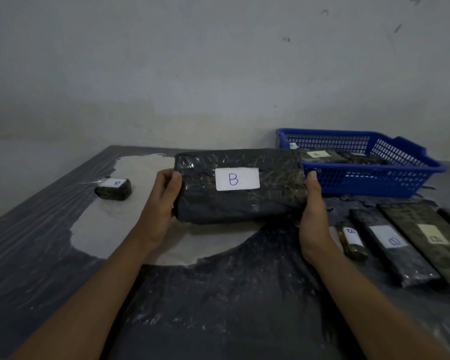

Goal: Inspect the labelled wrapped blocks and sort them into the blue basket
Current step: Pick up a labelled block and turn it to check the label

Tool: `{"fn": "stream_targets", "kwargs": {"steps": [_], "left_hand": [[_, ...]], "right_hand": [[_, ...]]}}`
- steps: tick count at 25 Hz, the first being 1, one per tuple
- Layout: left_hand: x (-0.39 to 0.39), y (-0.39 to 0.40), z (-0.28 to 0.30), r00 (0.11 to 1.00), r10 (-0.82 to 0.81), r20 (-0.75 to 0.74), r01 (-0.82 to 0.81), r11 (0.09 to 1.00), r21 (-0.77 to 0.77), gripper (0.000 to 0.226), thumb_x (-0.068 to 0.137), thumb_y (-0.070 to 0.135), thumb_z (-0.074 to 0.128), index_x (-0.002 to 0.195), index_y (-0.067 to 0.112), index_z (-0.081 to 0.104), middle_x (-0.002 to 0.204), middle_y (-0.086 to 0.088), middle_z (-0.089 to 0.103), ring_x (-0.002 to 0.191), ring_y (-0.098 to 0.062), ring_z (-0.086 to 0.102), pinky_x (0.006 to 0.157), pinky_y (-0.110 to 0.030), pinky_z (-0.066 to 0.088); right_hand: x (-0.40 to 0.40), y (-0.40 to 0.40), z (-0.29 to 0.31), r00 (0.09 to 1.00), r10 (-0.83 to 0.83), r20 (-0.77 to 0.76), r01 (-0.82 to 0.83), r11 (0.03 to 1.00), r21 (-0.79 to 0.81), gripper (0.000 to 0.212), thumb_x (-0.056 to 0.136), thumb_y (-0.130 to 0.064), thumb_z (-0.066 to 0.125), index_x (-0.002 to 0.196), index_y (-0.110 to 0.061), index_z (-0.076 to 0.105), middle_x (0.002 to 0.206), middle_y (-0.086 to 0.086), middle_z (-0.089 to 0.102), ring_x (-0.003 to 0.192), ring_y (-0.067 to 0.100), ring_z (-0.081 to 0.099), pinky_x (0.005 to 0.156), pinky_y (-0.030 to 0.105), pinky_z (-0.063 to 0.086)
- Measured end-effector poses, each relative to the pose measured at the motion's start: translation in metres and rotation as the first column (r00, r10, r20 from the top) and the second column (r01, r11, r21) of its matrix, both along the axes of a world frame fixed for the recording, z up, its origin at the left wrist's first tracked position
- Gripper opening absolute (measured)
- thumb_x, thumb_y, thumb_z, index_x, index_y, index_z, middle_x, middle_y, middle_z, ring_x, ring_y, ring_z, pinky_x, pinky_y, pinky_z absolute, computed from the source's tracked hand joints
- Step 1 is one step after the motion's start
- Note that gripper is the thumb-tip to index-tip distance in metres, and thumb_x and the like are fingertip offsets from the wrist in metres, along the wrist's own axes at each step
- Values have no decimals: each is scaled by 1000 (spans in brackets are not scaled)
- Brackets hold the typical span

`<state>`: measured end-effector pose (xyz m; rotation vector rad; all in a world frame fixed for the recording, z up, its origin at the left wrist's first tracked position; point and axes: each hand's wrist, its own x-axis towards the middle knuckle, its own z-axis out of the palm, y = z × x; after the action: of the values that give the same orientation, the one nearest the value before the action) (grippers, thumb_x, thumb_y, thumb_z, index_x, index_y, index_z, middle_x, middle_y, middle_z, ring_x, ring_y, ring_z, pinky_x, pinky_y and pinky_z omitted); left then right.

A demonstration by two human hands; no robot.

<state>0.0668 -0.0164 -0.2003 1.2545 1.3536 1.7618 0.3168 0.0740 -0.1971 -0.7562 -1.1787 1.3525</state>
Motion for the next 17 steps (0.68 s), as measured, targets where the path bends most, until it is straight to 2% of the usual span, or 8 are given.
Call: {"fn": "stream_targets", "kwargs": {"steps": [1, 3, 5, 7, 8, 11, 15, 17], "left_hand": [[-4, 0, -1, 1000, -21, 11, 21, 1000, -9, 82, 84, 76, 56, 132, 10, 49, 133, -11, 63, 121, -26, 64, 91, -44, 58], [-5, -2, 0, 999, -34, 8, 34, 999, -6, 82, 84, 79, 49, 139, 18, 50, 135, -3, 63, 122, -20, 64, 85, -37, 59], [-3, -5, 2, 998, -33, -46, 33, 999, -15, 86, 77, 86, 52, 138, 25, 51, 125, 3, 64, 105, -6, 68, 71, -23, 57], [2, -6, 1, 990, 9, -143, -11, 1000, -16, 89, 74, 81, 65, 137, 20, 51, 120, 1, 64, 95, -5, 69, 65, -21, 55], [4, -6, 0, 983, 49, -177, -52, 999, -12, 79, 77, 72, 70, 133, 19, 52, 119, -1, 64, 94, -9, 70, 63, -20, 56], [9, -5, -1, 976, 139, -168, -142, 990, -6, 57, 77, 67, 72, 111, 25, 55, 110, -4, 65, 82, -9, 68, 57, -21, 53], [10, -9, 0, 918, 249, -309, -281, 958, -61, 66, 70, 79, 59, 99, 20, 55, 98, 2, 68, 83, -3, 67, 74, -31, 56], [7, -12, 1, 872, 282, -399, -327, 944, -49, 70, 71, 84, 56, 100, 20, 55, 96, 6, 70, 83, -9, 69, 78, -41, 59]], "right_hand": [[1, -1, 2, 1000, 13, -22, -13, 1000, -18, 64, 95, -67, 48, 133, -19, 68, 130, 0, 73, 124, 17, 67, 114, 40, 46], [2, -2, 2, 999, 16, -44, -18, 999, -35, 62, 97, -63, 44, 135, -20, 66, 129, -1, 73, 121, 16, 68, 110, 37, 49], [1, -5, 2, 999, 14, -47, -16, 999, -30, 75, 86, -74, 52, 140, -23, 61, 135, -1, 69, 125, 17, 65, 113, 41, 46], [0, -6, 0, 1000, -7, 14, 7, 1000, 17, 91, 69, -90, 60, 138, -29, 58, 140, -2, 63, 130, 17, 59, 116, 44, 42], [0, -5, 0, 998, -22, 51, 19, 998, 52, 91, 65, -93, 61, 132, -31, 58, 139, -1, 60, 130, 17, 58, 115, 43, 42], [-1, -2, -2, 998, 0, 61, -7, 995, 102, 74, 66, -76, 62, 122, -31, 49, 128, -4, 61, 120, 11, 62, 104, 30, 49], [-4, -4, -2, 996, 24, 82, -40, 980, 197, 76, 86, -52, 75, 147, -27, 37, 133, -7, 60, 115, 2, 65, 89, 16, 53], [-3, -1, -2, 997, 6, 78, -21, 980, 196, 68, 90, -48, 69, 149, -31, 40, 136, -6, 59, 118, 5, 64, 88, 15, 53]]}}
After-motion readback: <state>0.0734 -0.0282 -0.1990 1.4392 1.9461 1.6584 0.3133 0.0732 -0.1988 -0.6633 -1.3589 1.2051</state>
